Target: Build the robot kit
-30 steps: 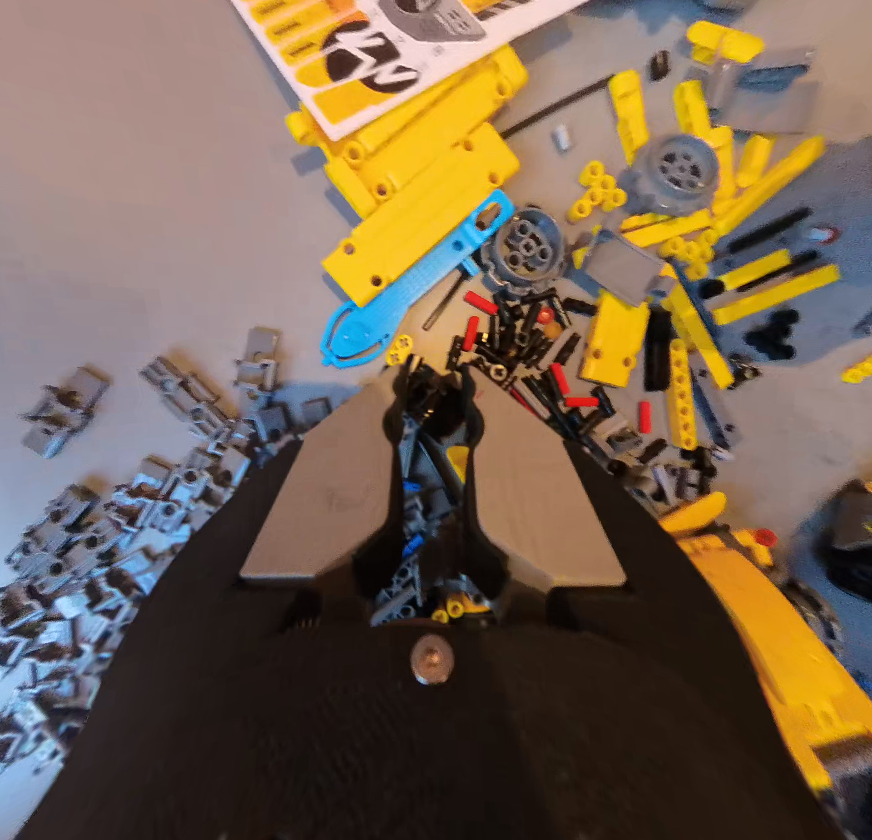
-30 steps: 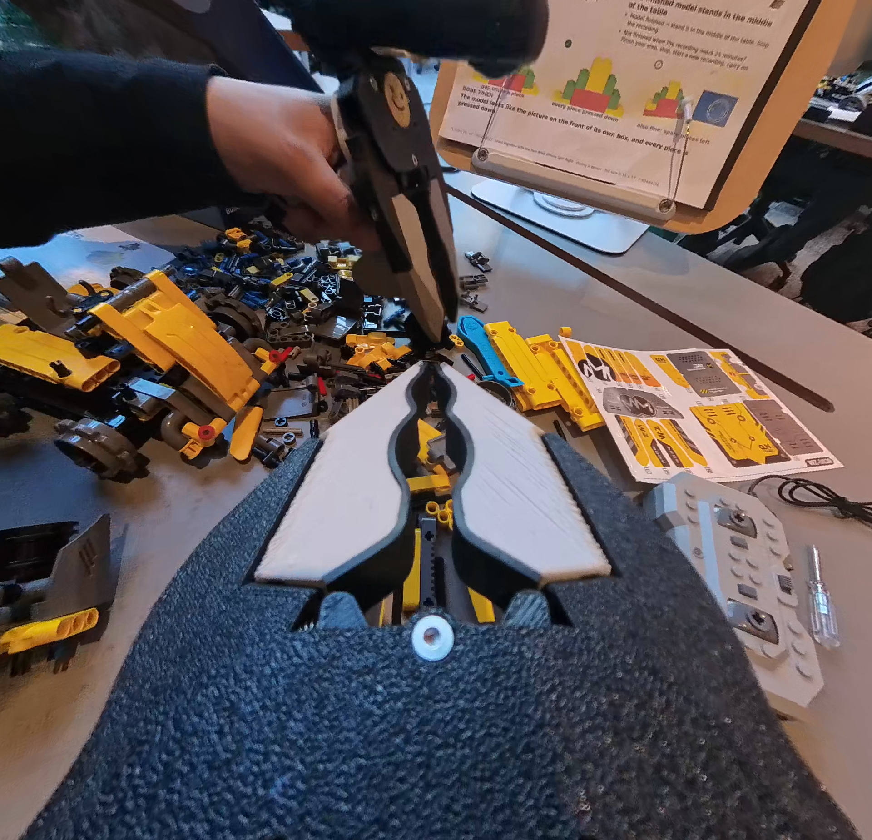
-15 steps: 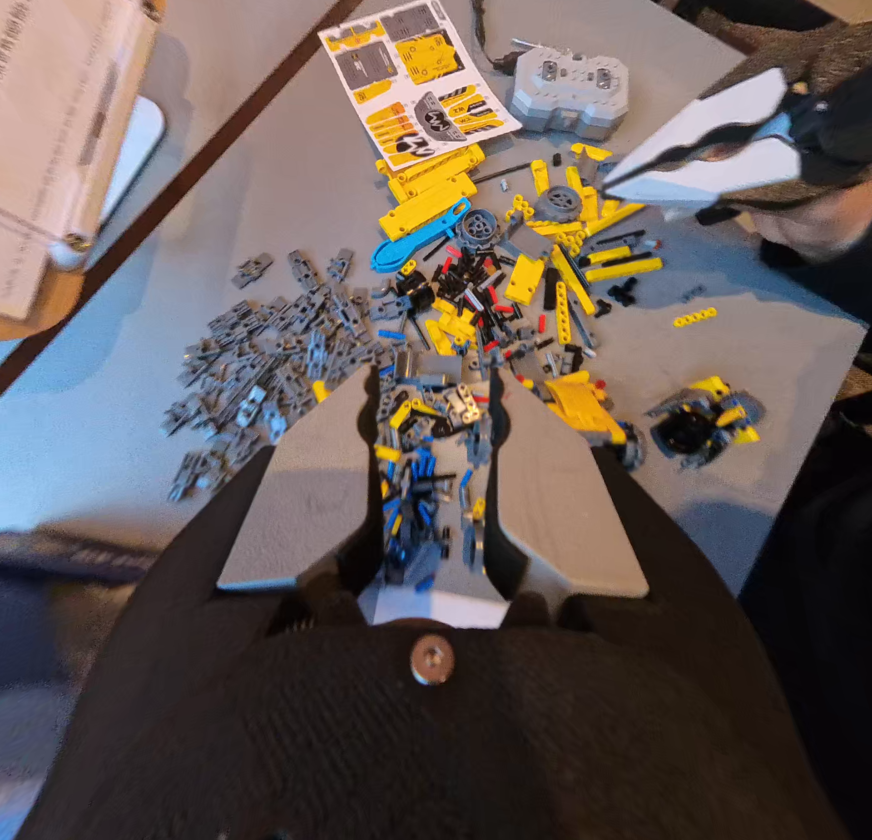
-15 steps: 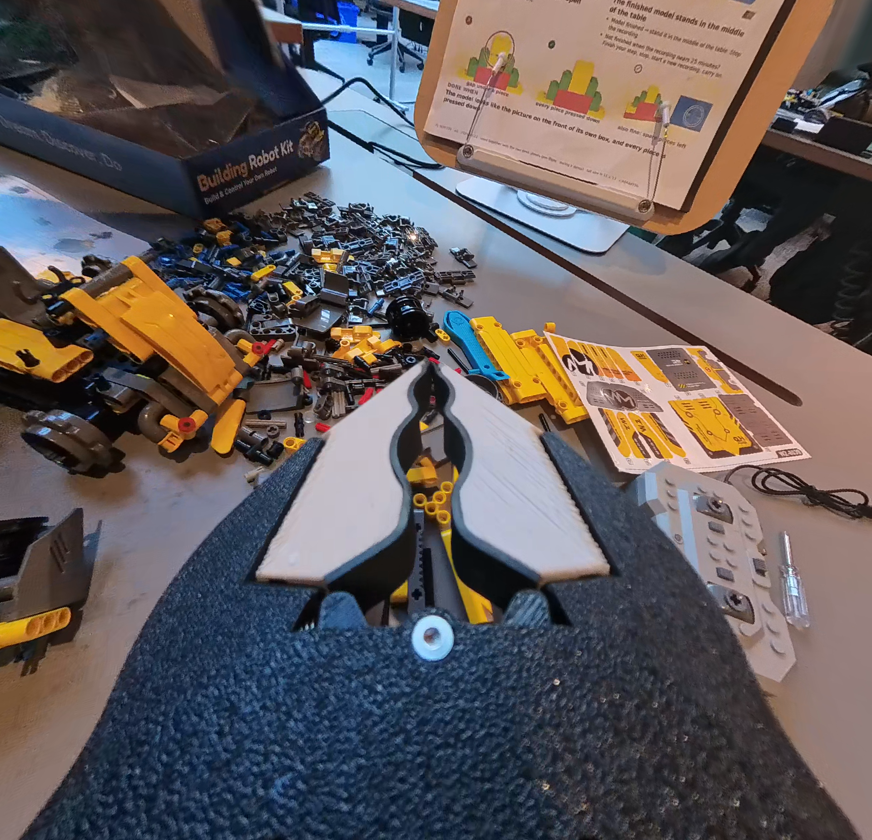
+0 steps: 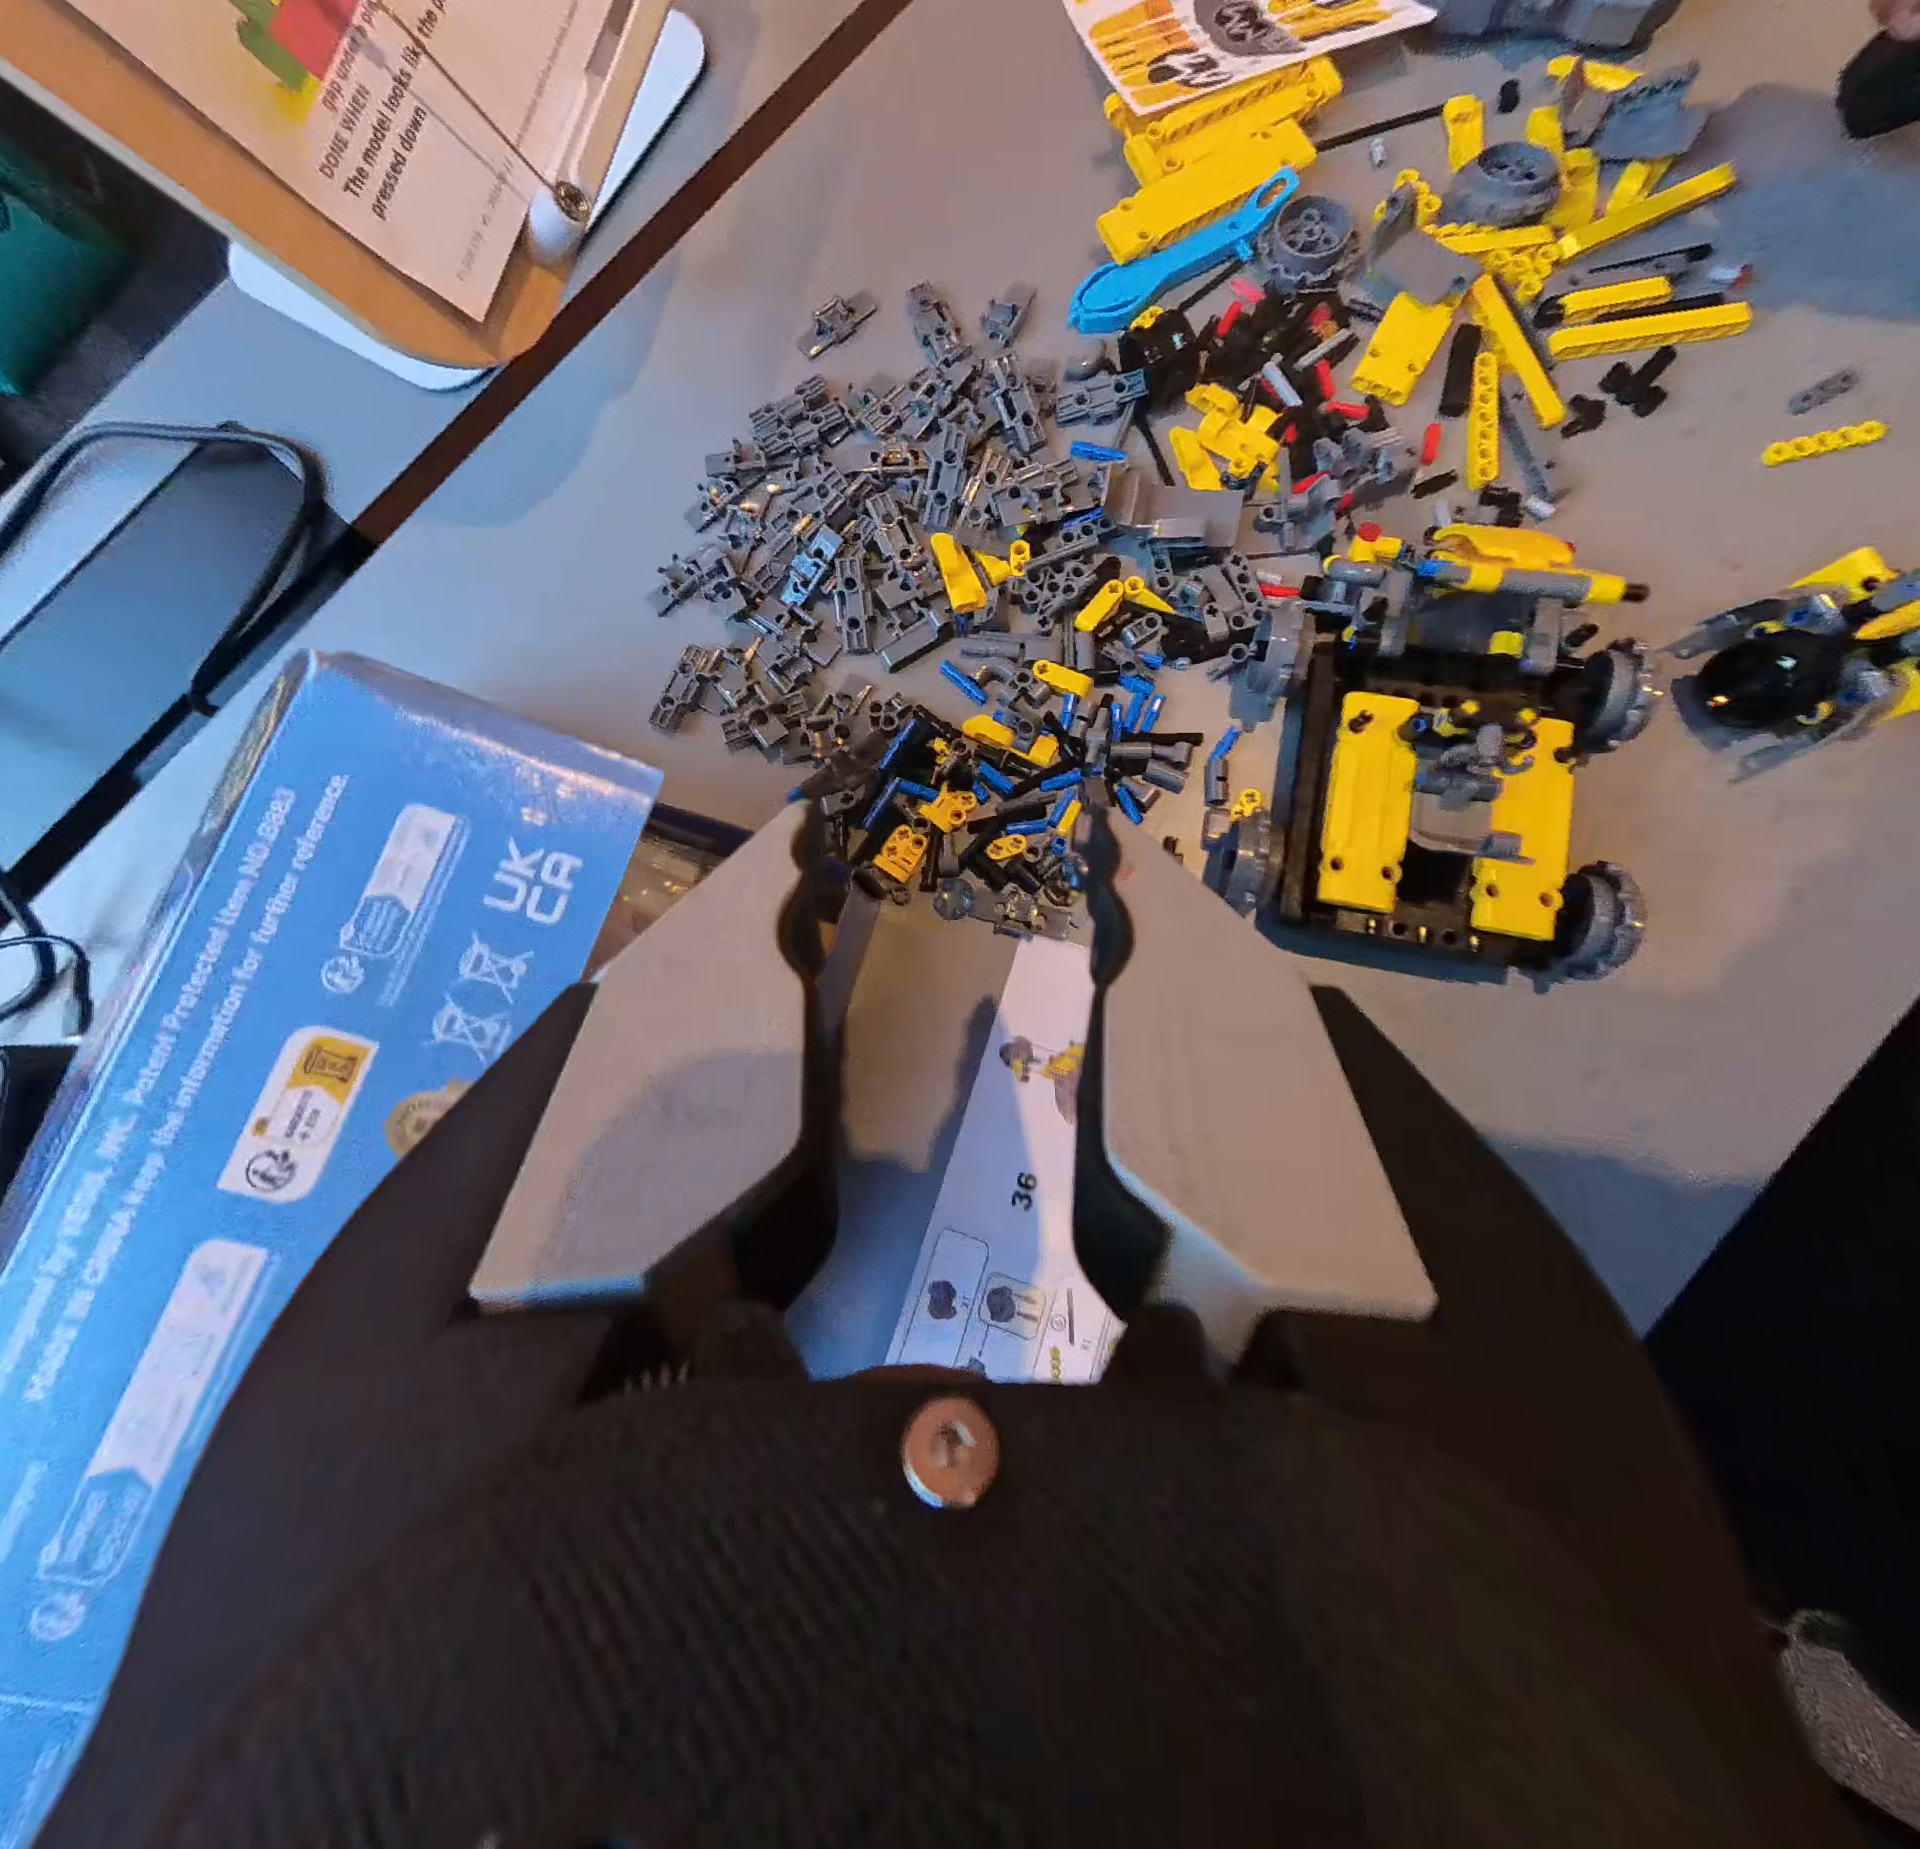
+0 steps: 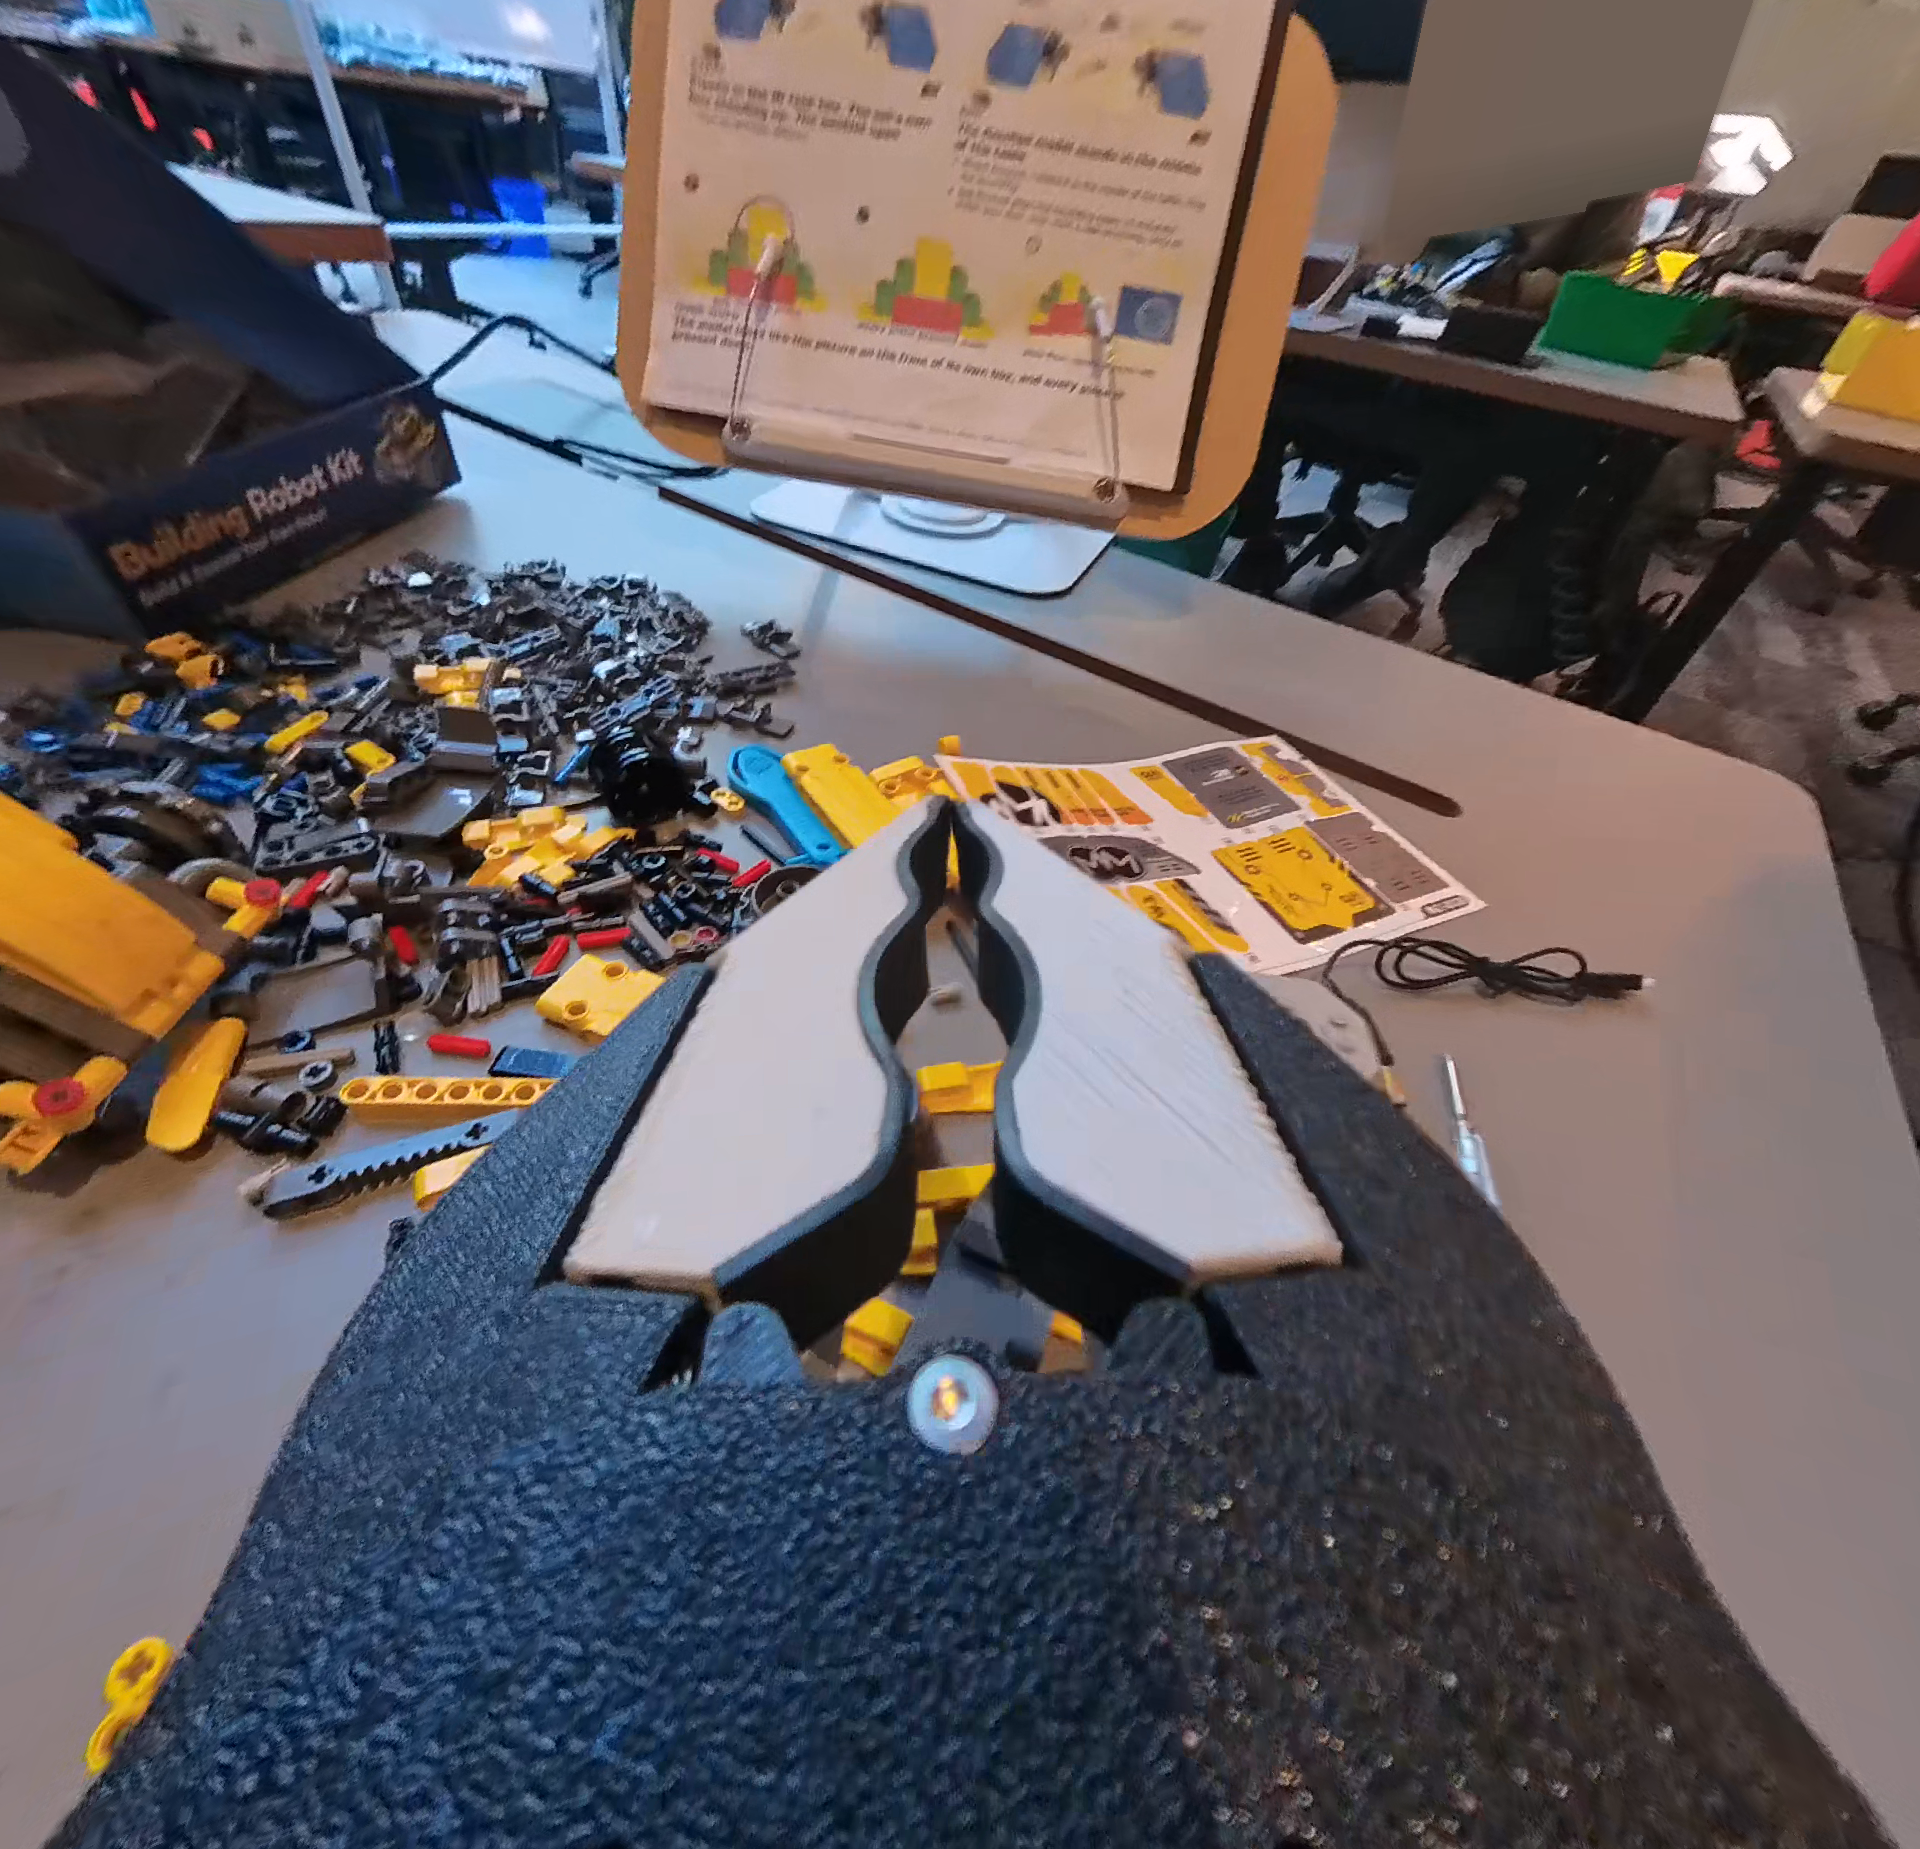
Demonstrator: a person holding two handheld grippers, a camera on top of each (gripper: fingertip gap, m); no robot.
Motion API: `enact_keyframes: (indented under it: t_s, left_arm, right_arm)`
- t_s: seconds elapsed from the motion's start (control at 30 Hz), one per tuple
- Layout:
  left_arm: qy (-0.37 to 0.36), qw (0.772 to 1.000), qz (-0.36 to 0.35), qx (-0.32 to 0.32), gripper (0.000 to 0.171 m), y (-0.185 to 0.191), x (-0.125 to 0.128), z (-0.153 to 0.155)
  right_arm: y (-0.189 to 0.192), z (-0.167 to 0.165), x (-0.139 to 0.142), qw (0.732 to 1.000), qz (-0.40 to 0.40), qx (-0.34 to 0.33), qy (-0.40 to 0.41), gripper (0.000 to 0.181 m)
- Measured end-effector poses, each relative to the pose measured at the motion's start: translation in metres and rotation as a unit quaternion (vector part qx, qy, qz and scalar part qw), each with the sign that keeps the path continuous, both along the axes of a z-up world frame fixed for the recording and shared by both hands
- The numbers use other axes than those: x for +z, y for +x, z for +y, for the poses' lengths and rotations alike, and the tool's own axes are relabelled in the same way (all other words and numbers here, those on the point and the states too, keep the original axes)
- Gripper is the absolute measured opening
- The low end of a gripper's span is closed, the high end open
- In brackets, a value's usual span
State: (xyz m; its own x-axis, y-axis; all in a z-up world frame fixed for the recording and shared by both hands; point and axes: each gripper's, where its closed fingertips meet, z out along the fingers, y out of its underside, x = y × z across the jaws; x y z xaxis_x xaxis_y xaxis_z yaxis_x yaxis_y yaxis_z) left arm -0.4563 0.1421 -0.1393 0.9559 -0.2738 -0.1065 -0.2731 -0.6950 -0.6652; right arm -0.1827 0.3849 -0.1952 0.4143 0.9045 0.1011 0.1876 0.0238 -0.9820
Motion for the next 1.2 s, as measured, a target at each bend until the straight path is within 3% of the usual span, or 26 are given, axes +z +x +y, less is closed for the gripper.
enact_keyframes:
  t_s: [0.17,0.4,0.57,0.87,1.03,1.2]
  left_arm:
    - [-0.01,0.999,0.003,-0.033,0.047,0.004,-0.01,-0.006]
    - [0.008,0.999,-0.006,-0.047,0.043,0.011,0.007,-0.001]
    - [0.032,0.996,-0.054,-0.063,0.031,0.04,0.008,0.028]
    - [-0.037,0.985,0.009,-0.171,0.023,0.125,-0.053,0.144]
    - [-0.121,0.975,0.053,-0.179,0.018,0.132,-0.11,0.205]
    - [-0.177,0.963,0.06,-0.193,0.014,0.124,-0.141,0.227]
  right_arm:
    - [-0.002,0.005,0.003,1.0,0.008,-0.017,0.018,0.0]
    - [0.0,0.015,-0.008,0.999,-0.01,-0.038,0.016,0.0]
    - [0.007,0.016,0.0,0.999,0.012,-0.048,0.009,0.0]
    - [-0.003,-0.011,0.002,0.999,0.03,0.012,-0.03,0.0]
    - [-0.002,-0.024,0.013,0.999,0.033,0.038,-0.018,0.0]
    - [0.007,-0.033,0.036,0.994,0.084,0.061,-0.032,0.0]
